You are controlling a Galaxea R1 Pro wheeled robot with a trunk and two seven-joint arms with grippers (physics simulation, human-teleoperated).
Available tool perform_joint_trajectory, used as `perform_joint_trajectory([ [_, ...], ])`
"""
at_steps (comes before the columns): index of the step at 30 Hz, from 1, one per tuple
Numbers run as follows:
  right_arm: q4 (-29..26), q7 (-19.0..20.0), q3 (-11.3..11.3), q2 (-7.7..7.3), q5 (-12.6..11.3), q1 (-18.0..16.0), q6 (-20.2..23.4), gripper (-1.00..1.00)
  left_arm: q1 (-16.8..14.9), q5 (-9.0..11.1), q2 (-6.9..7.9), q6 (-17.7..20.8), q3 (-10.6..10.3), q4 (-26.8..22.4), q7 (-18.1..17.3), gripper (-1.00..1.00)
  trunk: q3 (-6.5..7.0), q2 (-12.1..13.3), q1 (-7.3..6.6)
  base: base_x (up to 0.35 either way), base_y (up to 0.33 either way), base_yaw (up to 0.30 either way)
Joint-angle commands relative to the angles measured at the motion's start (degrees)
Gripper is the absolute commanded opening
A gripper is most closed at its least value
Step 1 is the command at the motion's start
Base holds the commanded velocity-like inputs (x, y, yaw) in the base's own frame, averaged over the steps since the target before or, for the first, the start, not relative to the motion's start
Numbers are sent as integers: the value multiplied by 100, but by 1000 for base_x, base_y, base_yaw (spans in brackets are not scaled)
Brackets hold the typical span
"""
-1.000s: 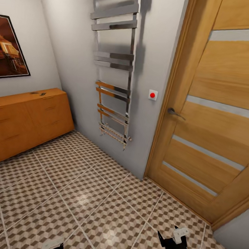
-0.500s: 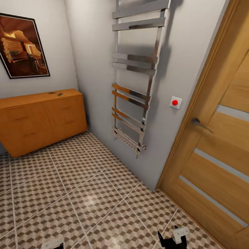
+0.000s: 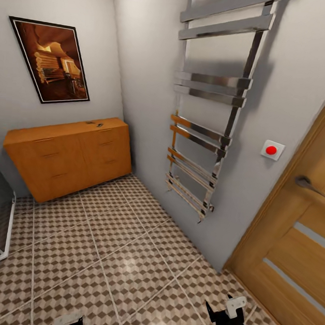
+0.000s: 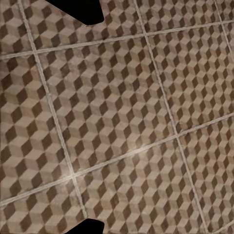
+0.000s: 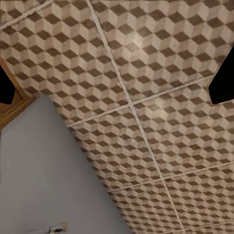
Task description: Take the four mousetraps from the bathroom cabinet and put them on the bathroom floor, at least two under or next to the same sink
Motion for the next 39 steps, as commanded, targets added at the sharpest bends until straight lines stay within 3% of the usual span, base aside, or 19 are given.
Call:
perform_joint_trajectory([
  [1,2,4,3,-3,16,-2,-18,100,-10,13,-3,-24,-49,18,25,100,-11,-11,7,338,91,252],
  [15,2,4,3,-3,16,-5,-18,100,-13,13,-3,-27,-49,18,23,100,-11,-11,7,332,120,252],
  [39,2,4,3,-3,16,-1,-18,100,-12,13,-3,-27,-49,19,22,100,-11,-11,7,325,5,252],
])
